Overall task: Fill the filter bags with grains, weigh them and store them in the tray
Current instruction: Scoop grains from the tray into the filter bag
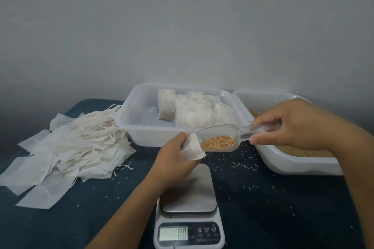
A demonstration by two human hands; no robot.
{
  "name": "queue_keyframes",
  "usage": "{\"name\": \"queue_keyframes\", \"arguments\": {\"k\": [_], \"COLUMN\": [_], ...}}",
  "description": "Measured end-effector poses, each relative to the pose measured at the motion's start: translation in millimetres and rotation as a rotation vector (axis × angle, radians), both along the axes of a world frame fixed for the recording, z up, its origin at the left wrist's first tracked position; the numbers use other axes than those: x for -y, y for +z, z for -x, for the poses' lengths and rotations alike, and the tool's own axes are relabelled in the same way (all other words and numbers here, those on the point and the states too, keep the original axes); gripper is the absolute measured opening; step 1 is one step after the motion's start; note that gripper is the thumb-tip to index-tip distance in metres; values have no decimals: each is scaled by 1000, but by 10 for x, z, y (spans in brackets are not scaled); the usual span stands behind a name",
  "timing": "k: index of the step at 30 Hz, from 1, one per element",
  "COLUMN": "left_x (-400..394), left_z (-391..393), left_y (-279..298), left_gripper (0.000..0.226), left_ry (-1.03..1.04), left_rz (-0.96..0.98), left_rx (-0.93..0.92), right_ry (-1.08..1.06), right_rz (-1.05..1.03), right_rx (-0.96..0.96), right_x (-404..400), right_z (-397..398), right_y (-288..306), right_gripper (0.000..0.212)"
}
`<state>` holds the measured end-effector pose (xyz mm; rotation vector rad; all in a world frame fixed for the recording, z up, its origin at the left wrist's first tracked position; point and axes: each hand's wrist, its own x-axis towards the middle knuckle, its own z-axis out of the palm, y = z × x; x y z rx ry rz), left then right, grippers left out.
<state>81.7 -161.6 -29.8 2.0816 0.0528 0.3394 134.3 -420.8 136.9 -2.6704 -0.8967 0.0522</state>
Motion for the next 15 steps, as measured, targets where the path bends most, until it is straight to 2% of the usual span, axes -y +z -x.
{"name": "queue_keyframes", "arguments": {"k": [3,8,15], "left_x": [0,3,-2], "left_z": [-2,-16,-26], "left_y": [1,-20,-40], "left_gripper": [36,38,34], "left_ry": [-4,-11,-9], "left_rz": [1,2,6], "left_rx": [-2,-10,-4], "right_ry": [-3,-20,0], "right_rz": [53,138,193], "right_rx": [52,118,183], "right_x": [-29,-78,-121], "right_z": [14,77,128], "right_y": [41,112,158], "right_gripper": [16,39,41]}}
